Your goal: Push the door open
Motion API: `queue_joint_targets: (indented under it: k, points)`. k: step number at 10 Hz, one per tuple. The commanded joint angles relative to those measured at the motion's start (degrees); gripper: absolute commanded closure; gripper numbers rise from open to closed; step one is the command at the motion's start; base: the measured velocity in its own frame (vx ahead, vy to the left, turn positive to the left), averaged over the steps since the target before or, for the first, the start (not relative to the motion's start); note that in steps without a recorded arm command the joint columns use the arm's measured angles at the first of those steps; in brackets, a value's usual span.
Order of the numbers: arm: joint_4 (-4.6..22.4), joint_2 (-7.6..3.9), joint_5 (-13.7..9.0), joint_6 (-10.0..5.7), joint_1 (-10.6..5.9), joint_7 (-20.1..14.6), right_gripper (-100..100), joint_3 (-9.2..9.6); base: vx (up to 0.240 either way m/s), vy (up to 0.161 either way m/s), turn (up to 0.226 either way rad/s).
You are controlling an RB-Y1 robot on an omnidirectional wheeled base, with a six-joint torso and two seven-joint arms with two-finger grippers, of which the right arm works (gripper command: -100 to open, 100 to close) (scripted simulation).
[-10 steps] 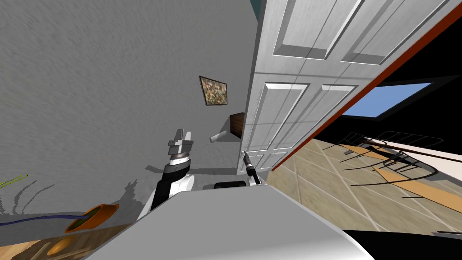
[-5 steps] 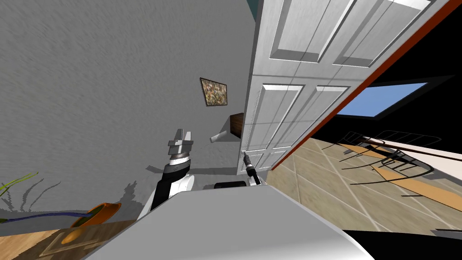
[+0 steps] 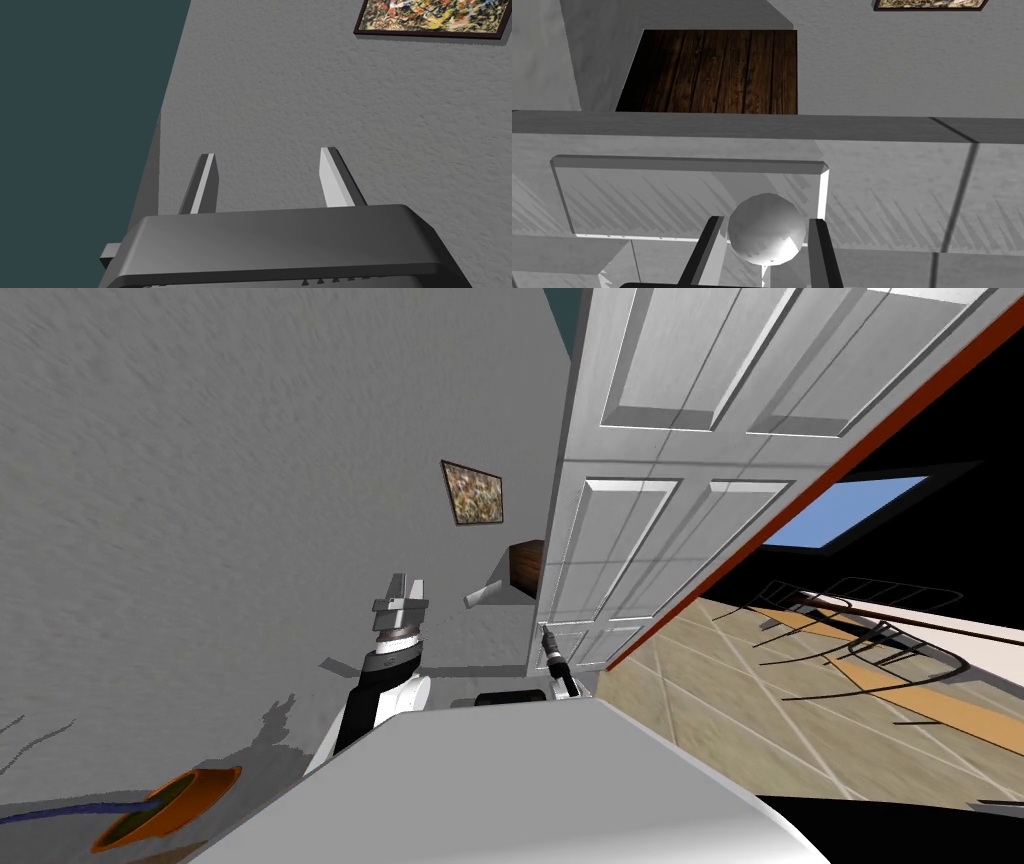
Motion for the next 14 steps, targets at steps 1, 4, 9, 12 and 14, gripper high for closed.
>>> queue_joint_targets:
  k: [1, 4, 9, 12, 14]
  points:
    - [-1.07, -0.24, -0.43, 0.43, -0.08, 0.45, 100, -1.18, 0.173, 0.115, -0.061]
    - [-0.39, -0.01, -1.48, 0.66, -0.84, 1.26, 100, -3.78, 0.178, 0.105, -0.071]
    - [0.52, 0.44, -2.16, 0.81, -1.21, 1.83, 100, -5.49, 0.151, 0.065, -0.048]
    - [0.71, -0.09, -3.11, 0.67, -1.48, 2.41, 100, -7.42, 0.176, 0.053, -0.048]
    - [0.9, -0.27, -3.77, 0.62, -1.6, 2.85, 100, -8.78, 0.217, 0.062, -0.063]
